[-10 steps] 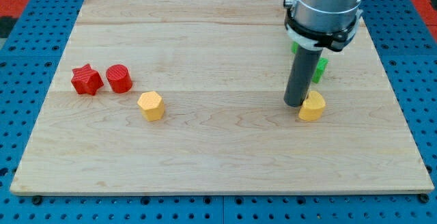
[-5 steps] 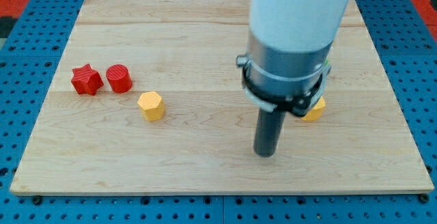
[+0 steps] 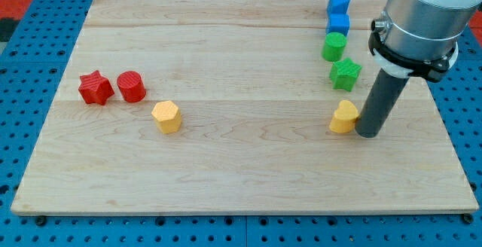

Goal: Slightly push the yellow heart towards green star

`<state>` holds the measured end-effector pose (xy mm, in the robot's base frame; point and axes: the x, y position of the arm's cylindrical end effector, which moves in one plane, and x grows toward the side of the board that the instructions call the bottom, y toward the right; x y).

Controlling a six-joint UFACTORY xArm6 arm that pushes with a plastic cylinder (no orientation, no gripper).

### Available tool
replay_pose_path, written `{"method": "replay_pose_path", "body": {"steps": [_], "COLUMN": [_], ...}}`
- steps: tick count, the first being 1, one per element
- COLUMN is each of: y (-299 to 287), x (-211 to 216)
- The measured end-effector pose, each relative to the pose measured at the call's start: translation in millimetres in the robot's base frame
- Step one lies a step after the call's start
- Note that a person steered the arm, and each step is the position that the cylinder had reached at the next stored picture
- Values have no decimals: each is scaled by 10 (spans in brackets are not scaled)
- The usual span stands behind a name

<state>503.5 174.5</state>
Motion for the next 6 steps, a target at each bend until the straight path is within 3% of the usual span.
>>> {"method": "replay_pose_path", "body": {"steps": [2, 5, 6], "y": [-56, -335, -288], "x": [326, -39, 20]}}
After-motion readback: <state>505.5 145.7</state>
